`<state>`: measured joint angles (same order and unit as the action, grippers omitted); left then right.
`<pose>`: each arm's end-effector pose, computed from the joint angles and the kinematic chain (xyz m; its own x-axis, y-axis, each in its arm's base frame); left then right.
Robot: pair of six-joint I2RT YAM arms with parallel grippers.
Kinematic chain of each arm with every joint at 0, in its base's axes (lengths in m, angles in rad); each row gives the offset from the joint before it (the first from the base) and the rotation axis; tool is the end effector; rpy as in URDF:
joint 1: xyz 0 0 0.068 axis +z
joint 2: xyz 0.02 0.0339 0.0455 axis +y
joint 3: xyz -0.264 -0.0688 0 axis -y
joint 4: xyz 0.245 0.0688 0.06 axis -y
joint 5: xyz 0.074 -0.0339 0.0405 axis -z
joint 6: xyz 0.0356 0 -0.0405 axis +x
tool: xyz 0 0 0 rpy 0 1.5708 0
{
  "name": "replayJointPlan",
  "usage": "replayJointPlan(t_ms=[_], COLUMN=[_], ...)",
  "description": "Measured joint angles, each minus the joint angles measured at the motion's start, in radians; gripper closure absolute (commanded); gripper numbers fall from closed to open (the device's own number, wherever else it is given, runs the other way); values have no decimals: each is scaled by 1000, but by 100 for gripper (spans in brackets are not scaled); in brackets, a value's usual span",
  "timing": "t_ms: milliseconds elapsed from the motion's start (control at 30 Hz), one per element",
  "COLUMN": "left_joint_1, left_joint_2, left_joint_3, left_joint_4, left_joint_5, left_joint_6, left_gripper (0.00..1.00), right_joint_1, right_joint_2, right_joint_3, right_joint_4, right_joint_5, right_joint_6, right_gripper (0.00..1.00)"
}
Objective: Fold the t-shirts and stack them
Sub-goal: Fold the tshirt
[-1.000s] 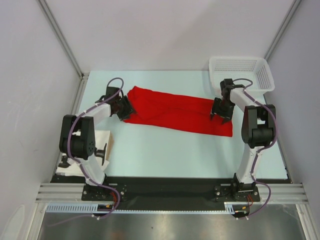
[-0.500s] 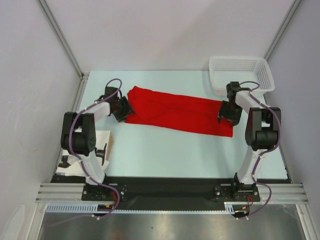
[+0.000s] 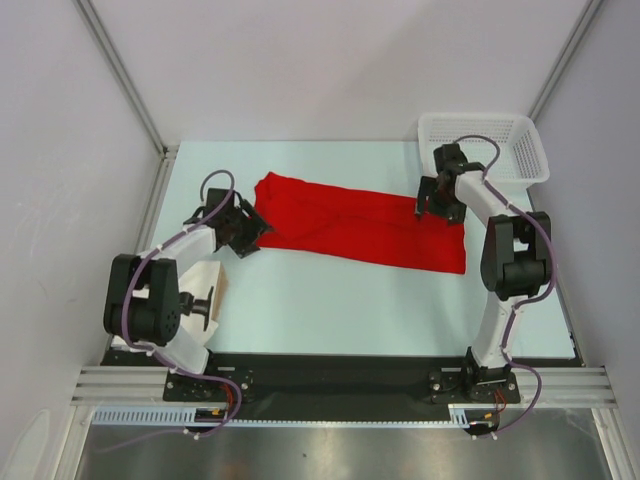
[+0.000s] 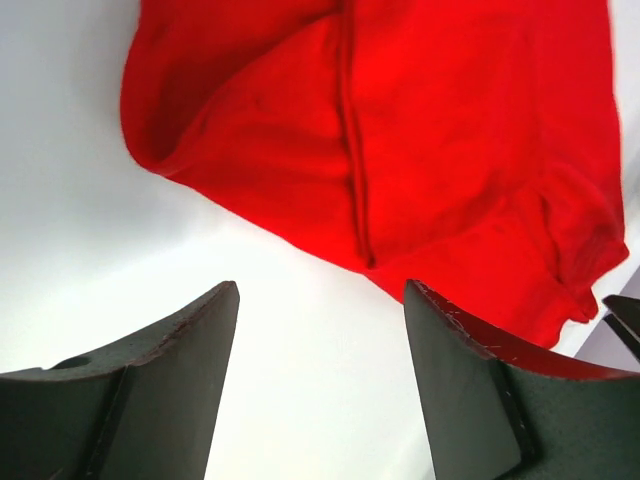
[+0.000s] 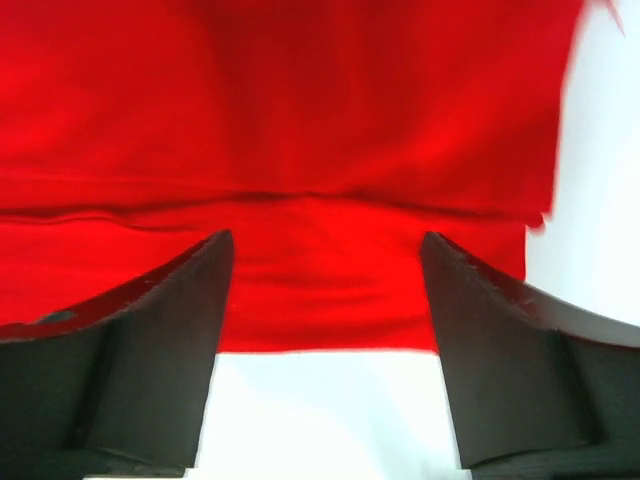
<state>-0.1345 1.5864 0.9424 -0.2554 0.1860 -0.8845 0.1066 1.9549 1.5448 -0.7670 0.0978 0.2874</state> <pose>0.3201 -0.0500 0.1930 -0.6818 -0.6749 -0.2822 -0.4445 0.6886 -0.5730 0.4076 0.0401 0.2145 -0.9001 0.1874 -0.3934 0.1945 0.9807 0.0223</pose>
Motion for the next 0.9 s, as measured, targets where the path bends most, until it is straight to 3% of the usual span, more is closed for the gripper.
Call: replayJointPlan(t_ms=[33, 267, 400, 633, 900], left_joint_1=[0, -8, -22, -26, -24], left_joint_2=[9, 35, 37, 60, 72], left_joint_3=[-9, -11, -6, -4, -2], left_joint_4=[1, 31, 19, -22, -14], left_joint_5=[0, -4, -35, -115, -265], left_joint_6=[-13, -65, -117, -210, -213], left_gripper=[28, 26, 31, 35, 37], right_joint_1=[16, 72, 87, 88, 97], right_joint_2=[2, 0, 4, 33, 95], right_joint_3=[1, -36, -41, -39, -24], right_joint_4=[26, 217, 270, 317, 315], right_joint_5=[0, -99, -191, -378, -397], right_joint_6=[-18, -204, -318, -534, -648], right_gripper=[1, 1, 0, 1, 5])
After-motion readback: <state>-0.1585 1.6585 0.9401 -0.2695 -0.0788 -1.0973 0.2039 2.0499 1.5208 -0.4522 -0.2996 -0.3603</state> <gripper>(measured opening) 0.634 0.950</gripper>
